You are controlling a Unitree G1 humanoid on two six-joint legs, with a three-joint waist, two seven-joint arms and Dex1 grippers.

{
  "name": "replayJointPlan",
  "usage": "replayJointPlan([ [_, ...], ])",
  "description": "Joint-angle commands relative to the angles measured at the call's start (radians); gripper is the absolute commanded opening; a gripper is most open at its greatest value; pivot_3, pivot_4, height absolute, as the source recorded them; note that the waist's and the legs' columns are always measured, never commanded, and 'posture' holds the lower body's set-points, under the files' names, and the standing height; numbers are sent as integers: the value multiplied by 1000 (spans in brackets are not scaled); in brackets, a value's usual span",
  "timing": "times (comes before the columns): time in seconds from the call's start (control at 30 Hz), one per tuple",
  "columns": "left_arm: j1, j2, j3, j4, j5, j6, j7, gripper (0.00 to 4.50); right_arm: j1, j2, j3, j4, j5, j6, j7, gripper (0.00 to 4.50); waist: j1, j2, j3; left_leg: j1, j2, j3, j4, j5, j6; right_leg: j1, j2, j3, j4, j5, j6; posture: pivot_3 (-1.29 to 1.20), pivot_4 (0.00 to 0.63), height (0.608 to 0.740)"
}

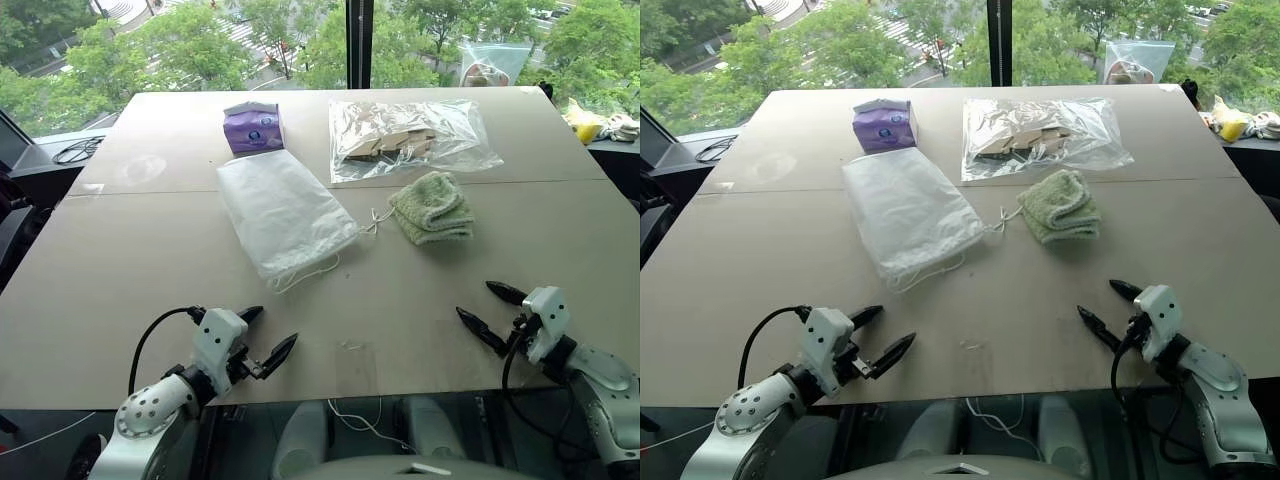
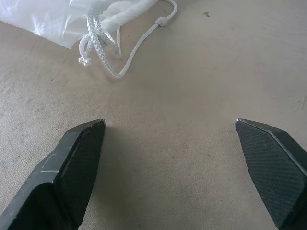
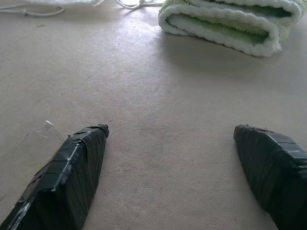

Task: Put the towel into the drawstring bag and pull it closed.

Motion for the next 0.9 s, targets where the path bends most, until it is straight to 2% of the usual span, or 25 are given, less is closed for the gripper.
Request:
replayJointPlan([
  [0.03, 26, -16, 6, -22, -13, 4, 6, 4474, 21, -21, -24, -36, 28, 23, 21, 4500, 0, 0, 0, 0, 0, 0, 0, 0, 0, 0, 0, 0, 0, 0, 0, 0, 150, 740],
  [0.27, 23, -38, 8, -77, -51, -3, -7, 4474, 76, -9, -53, -204, 185, 116, 48, 4500, 1, 0, 6, -3, 0, 0, 0, 0, 0, -2, 0, 0, 0, 0, 0, 0, 150, 740],
  [0.67, 10, -37, 12, -83, -50, -21, -20, 4474, 90, 20, -41, -209, 107, 23, 26, 4500, 1, -2, 11, -4, 0, 0, 0, 0, 0, -3, 0, 0, 0, 0, 0, 0, 150, 740],
  [0.83, -61, -78, 39, -102, -93, -18, 24, 4474, 95, 12, -5, -236, 115, 38, 55, 4500, 1, -2, 11, -4, 0, 0, 0, 0, 0, -3, 0, 0, 0, 0, 0, 0, 150, 740],
  [0.9, -103, -89, 38, -96, -65, -30, 54, 4474, 87, 17, 20, -274, 131, 74, 49, 4500, 2, -2, 11, -4, 0, 0, 0, 0, 0, -3, 0, 0, 1, 0, 0, 0, 150, 740],
])
